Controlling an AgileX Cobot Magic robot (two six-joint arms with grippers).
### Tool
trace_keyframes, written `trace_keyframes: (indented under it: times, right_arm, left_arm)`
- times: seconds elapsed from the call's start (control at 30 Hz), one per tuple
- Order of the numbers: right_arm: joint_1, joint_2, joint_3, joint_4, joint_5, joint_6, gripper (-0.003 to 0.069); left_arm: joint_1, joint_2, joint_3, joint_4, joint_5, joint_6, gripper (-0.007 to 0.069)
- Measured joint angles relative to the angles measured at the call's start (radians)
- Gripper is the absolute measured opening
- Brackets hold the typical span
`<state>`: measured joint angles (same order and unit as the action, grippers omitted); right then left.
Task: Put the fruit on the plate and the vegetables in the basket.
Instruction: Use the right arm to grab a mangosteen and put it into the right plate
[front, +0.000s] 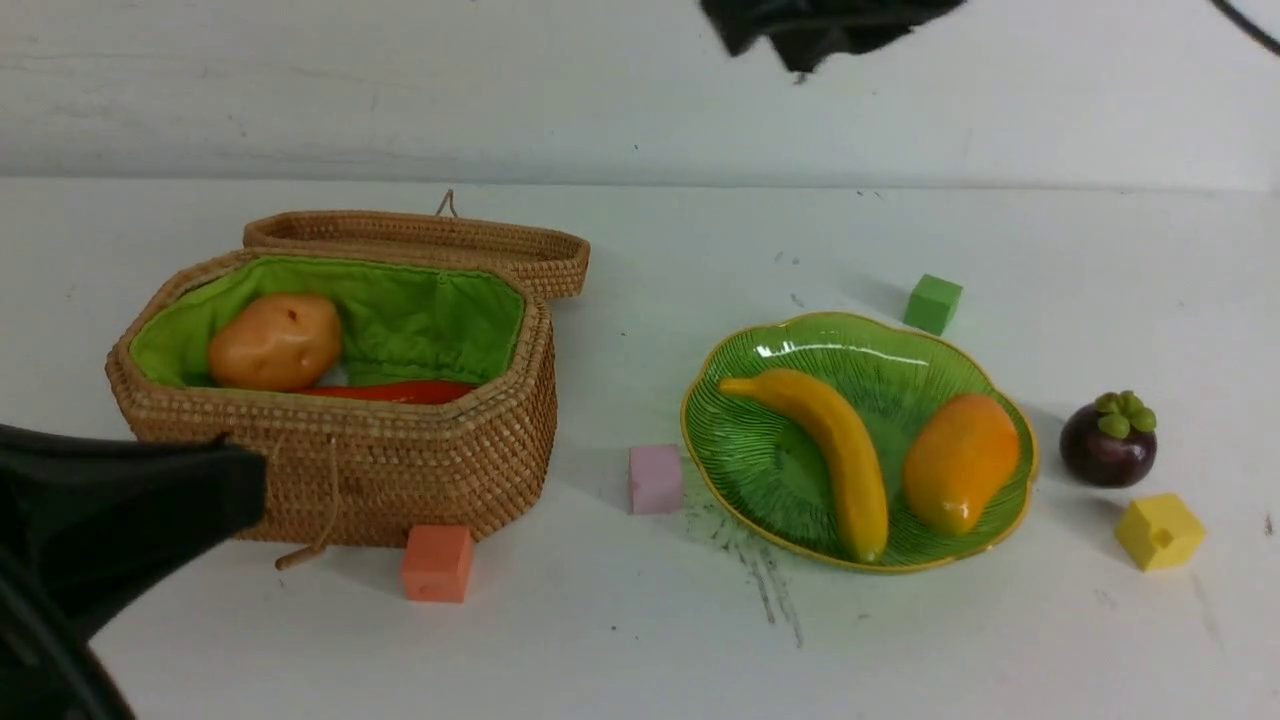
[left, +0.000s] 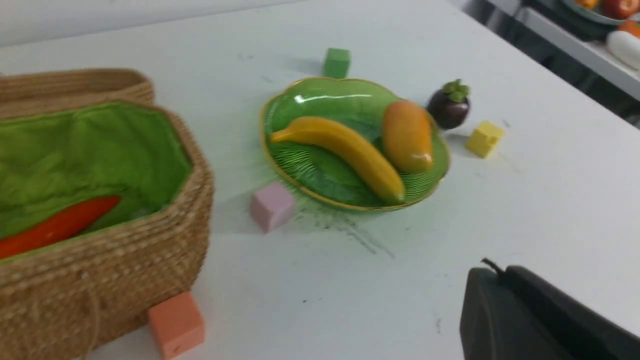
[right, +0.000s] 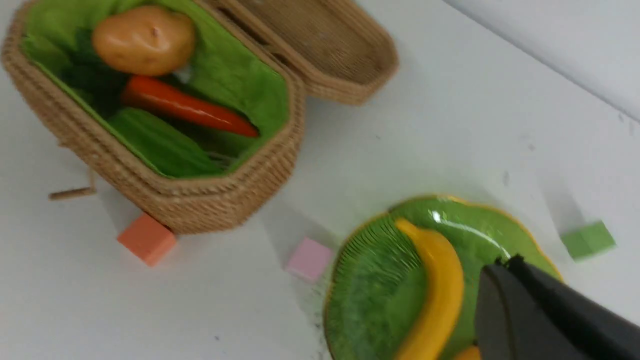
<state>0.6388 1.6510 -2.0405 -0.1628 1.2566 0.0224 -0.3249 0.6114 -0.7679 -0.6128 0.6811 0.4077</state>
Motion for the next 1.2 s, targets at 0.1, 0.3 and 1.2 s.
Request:
trace_keyframes:
  times: [0.1, 0.3, 1.2]
  right_arm:
    - [-0.16, -0.11, 0.224, -0.011, -0.004, 0.04, -0.0007]
    - [-0.546, -0.108, 0.561, 0.152, -0.077, 0.074, 0.0096]
    - [-0.758, 0.306, 0.6, 0.377, -0.576, 0.003, 0.0645]
  left_arm:
    - [0.0, 0.0, 0.0, -0.111, 0.013, 0.12, 0.0007]
    - [0.0, 0.0, 0.0, -0.187, 0.03, 0.209, 0.0007]
    - [0.0, 0.0, 0.0, -0.193, 0.03, 0.236, 0.0006]
